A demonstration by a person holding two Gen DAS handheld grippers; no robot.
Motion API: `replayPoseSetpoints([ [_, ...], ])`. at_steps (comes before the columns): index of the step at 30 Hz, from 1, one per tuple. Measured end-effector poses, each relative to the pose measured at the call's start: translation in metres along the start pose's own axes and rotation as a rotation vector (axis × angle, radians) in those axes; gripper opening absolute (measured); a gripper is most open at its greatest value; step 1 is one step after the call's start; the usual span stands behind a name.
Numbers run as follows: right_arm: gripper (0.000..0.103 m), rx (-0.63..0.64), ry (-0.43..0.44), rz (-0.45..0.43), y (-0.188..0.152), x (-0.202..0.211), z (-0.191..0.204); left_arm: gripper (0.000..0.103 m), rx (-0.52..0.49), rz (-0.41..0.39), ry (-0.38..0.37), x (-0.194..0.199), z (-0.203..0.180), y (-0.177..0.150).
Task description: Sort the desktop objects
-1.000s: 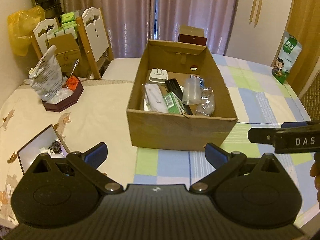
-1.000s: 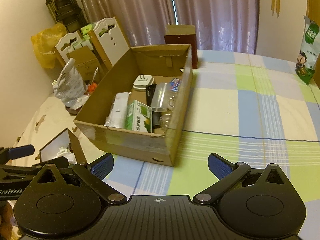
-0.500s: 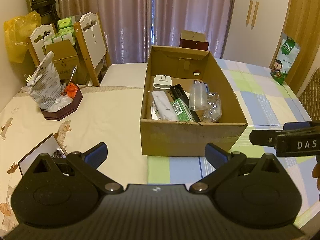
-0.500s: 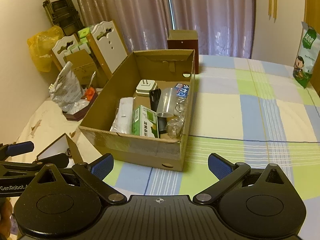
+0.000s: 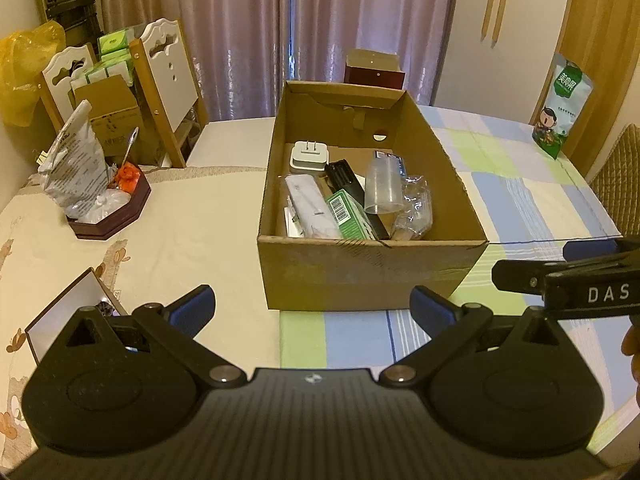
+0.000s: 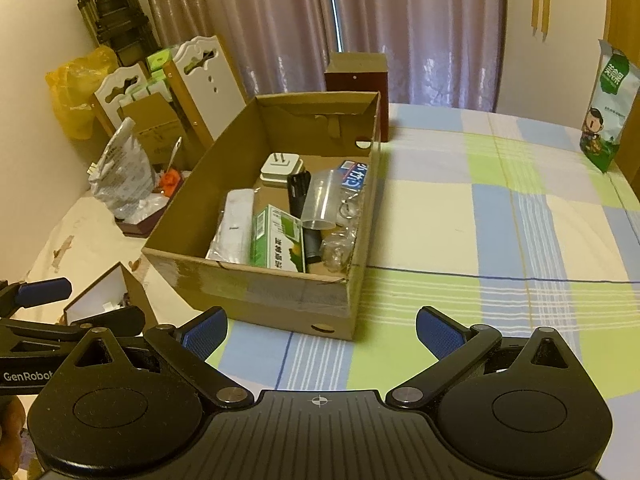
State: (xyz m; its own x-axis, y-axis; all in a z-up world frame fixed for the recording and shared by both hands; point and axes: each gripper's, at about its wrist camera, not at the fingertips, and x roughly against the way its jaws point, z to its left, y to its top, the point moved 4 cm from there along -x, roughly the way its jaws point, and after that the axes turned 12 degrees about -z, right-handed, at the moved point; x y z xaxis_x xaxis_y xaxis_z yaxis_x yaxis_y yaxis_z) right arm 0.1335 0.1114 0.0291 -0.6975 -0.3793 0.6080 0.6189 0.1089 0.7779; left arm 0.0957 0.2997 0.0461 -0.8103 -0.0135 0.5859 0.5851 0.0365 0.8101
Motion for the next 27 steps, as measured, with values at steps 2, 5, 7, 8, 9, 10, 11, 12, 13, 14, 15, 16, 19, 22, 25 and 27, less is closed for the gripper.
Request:
replayPoseSetpoints([
  [2, 0.103, -0.003, -0.005, 0.003, -0.001, 0.0, -0.002, 0.102, -0.006, 0.003, -0.003, -0.002, -0.002, 0.0],
  [5, 0.103, -0.008, -0.001, 0.009, -0.003, -0.002, -0.004, 0.102, -0.006, 0.007, -0.009, -0.004, -0.005, -0.001],
  [7, 0.103, -0.011, 0.001, 0.012, -0.004, -0.002, -0.004, 0.102, -0.002, 0.011, -0.011, -0.005, -0.006, -0.001],
  [8, 0.103, -0.011, -0.001, 0.013, -0.004, -0.003, -0.005, 0.102, 0.0, 0.012, -0.012, -0.006, -0.006, -0.002],
  [9, 0.103, -0.01, -0.002, 0.013, -0.004, -0.003, -0.005, 0.102, 0.0, 0.014, -0.012, -0.007, -0.006, -0.002],
  [10, 0.103, -0.01, -0.001, 0.014, -0.004, -0.003, -0.005, 0.102, 0.0, 0.016, -0.012, -0.007, -0.006, -0.003],
  [11, 0.103, -0.01, -0.001, 0.015, -0.003, -0.003, -0.006, 0.102, 0.0, 0.017, -0.011, -0.008, -0.006, -0.003],
  [12, 0.103, -0.011, 0.0, 0.016, -0.003, -0.004, -0.006, 0.102, 0.0, 0.018, -0.01, -0.008, -0.006, -0.003],
  [13, 0.103, -0.01, 0.0, 0.017, -0.003, -0.004, -0.006, 0.102, 0.0, 0.018, -0.009, -0.008, -0.007, -0.002],
  [14, 0.103, -0.009, 0.001, 0.017, -0.003, -0.004, -0.006, 0.102, -0.001, 0.018, -0.006, -0.008, -0.007, -0.002],
  [15, 0.103, -0.009, 0.001, 0.018, -0.003, -0.004, -0.007, 0.102, -0.002, 0.018, -0.005, -0.008, -0.007, -0.002],
  [16, 0.103, -0.009, 0.002, 0.019, -0.003, -0.005, -0.007, 0.102, -0.003, 0.018, -0.003, -0.009, -0.007, -0.002],
  [19, 0.103, -0.01, 0.003, 0.021, -0.003, -0.005, -0.008, 0.102, -0.005, 0.019, 0.001, -0.01, -0.008, -0.001],
  [22, 0.103, -0.012, 0.003, 0.023, -0.003, -0.005, -0.01, 0.102, -0.009, 0.024, 0.004, -0.012, -0.009, -0.001],
  [25, 0.103, -0.016, 0.005, 0.026, -0.004, -0.006, -0.011, 0.102, -0.015, 0.029, 0.004, -0.014, -0.011, -0.002],
  [27, 0.103, -0.018, 0.005, 0.028, -0.004, -0.006, -0.012, 0.102, -0.017, 0.032, 0.002, -0.014, -0.012, -0.003],
])
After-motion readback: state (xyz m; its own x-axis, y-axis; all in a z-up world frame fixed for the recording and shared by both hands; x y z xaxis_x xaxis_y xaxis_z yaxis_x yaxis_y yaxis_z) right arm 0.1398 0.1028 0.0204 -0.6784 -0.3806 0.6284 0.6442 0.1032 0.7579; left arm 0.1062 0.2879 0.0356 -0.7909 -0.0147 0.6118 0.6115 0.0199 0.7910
